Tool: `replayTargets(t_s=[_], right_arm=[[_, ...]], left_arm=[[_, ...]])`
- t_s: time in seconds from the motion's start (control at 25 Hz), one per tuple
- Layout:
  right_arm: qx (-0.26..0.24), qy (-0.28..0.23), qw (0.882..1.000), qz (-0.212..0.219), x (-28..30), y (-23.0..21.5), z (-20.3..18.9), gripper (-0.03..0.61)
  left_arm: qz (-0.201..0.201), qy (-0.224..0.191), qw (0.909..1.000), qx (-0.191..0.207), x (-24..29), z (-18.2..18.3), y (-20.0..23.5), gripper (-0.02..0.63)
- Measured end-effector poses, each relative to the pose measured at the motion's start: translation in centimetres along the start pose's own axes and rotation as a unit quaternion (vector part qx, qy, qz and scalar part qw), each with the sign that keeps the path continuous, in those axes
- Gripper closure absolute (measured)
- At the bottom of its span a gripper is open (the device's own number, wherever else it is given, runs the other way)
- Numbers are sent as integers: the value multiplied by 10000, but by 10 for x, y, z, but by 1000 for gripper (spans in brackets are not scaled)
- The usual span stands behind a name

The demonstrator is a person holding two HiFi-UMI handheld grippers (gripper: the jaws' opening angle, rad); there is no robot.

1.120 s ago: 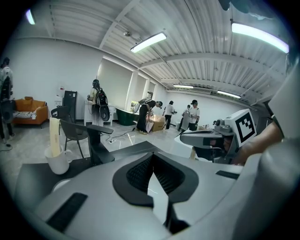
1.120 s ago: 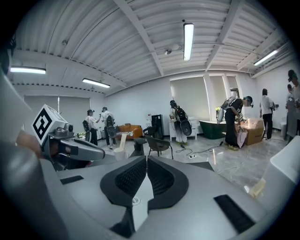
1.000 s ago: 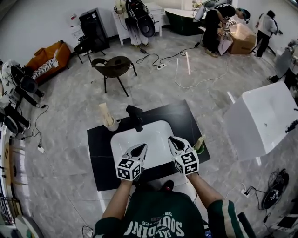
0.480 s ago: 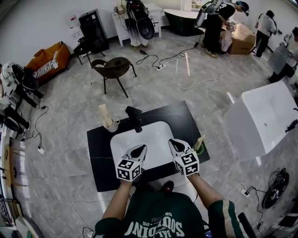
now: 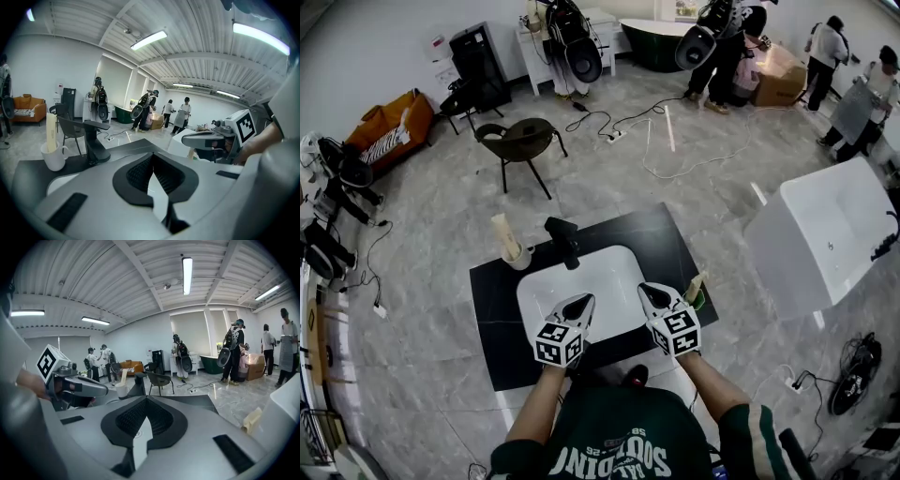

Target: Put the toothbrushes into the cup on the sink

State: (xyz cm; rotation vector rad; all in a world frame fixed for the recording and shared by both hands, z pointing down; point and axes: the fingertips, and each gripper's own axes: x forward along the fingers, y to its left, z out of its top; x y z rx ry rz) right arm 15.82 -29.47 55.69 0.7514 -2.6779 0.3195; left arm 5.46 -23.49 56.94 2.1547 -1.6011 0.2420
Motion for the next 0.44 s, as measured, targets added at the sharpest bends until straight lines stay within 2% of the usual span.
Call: replayTargets(t_s=[0.44], right_arm=[[107, 30, 9999, 57, -1, 0, -7, 538]], left_arm=[[-21, 42, 10000, 27, 7, -2, -4, 601]])
